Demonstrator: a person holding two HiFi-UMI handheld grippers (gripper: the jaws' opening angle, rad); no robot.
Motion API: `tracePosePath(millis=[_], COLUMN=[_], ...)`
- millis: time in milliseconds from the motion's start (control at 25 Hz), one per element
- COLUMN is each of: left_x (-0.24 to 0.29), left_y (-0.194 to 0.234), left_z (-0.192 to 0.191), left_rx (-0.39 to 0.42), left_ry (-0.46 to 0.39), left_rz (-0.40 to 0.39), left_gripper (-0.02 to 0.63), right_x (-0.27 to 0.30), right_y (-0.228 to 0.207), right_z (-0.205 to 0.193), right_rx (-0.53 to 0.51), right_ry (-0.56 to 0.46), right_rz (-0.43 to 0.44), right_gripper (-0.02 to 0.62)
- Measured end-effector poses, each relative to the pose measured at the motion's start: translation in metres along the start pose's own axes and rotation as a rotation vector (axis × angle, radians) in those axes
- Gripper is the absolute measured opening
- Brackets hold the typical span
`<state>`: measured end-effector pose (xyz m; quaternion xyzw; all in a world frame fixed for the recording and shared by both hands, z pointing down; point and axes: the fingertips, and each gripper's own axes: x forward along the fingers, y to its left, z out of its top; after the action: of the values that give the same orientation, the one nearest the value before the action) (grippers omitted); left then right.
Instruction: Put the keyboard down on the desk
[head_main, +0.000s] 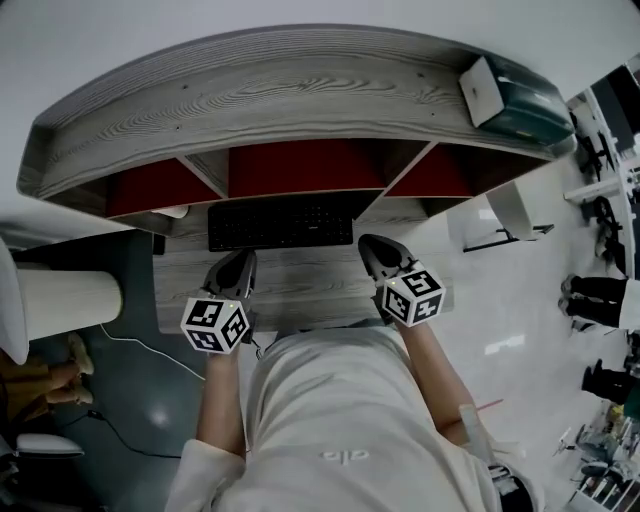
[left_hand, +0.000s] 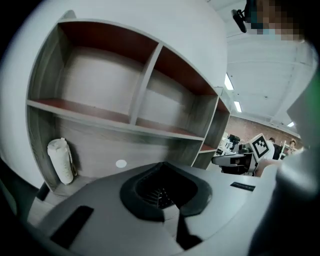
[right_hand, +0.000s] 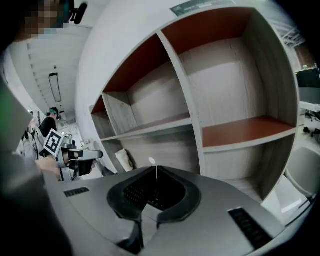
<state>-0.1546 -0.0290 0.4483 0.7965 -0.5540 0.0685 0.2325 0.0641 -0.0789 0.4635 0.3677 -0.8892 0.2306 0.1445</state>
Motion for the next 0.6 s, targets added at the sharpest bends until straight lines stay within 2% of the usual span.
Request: tracePosePath(millis=[280, 400, 600], left_x=[-0.022, -0.027, -0.039], left_y=[-0.048, -0.065, -0.085], left_z=[0.052, 0.062, 0.079], left_rx=[0.075, 0.113, 0.122], left_ry=[-0.126, -0.151, -0.228], left_rz=[-0.050, -0.074, -0.101], left_gripper=[0.015, 0.015, 0.015], right_x=[-0.048, -0.065, -0.081], right_y=[0.023, 0.029, 0.040], right_z=[0.055, 0.070, 0.085], right_rx=[-0.034, -0.066, -0.116], right_ry=[-0.116, -0.153, -0.209], right_rz=[0.068, 0.079, 0.093], right_gripper=[0.035, 0.035, 0.037])
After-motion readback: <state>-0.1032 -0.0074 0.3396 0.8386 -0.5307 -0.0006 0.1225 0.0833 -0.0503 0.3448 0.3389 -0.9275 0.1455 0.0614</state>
